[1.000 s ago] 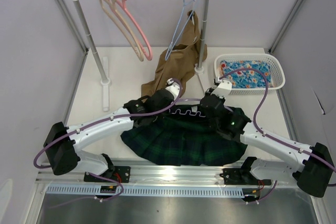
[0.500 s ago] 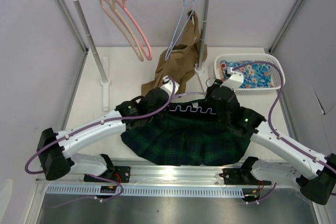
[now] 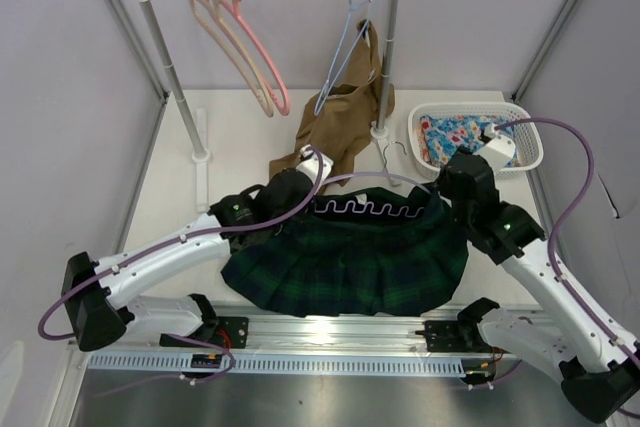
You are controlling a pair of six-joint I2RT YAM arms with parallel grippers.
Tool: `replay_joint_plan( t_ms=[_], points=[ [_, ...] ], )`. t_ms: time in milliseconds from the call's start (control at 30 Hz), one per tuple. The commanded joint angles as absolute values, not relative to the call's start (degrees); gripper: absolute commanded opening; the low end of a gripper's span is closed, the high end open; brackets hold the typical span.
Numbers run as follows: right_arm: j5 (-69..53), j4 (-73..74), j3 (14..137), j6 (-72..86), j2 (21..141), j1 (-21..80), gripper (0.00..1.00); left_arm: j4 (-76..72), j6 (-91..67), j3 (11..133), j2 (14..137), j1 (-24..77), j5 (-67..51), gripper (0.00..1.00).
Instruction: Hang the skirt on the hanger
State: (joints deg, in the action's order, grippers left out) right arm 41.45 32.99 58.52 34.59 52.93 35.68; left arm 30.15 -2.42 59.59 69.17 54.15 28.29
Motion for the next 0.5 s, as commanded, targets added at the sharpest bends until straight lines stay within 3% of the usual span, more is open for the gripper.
replay_joint_plan(
  t_ms=[0, 200, 467],
  points=[
    [31.4, 36.21, 55.12, 34.19, 50.36, 28.16, 0.38, 26.72, -2.55, 59.42, 65.83, 53.7, 28.92, 0.0],
    [19.54, 33.58, 50.46, 31.65, 52.29, 22.33, 0.41, 24.79, -2.37, 57.49, 64.16, 53.7, 29.27, 0.0],
    [15.91, 31.99, 51.33, 30.15, 57.82, 21.88, 0.44, 22.59, -2.2, 55.9, 63.02, 53.79, 28.92, 0.0]
  ],
)
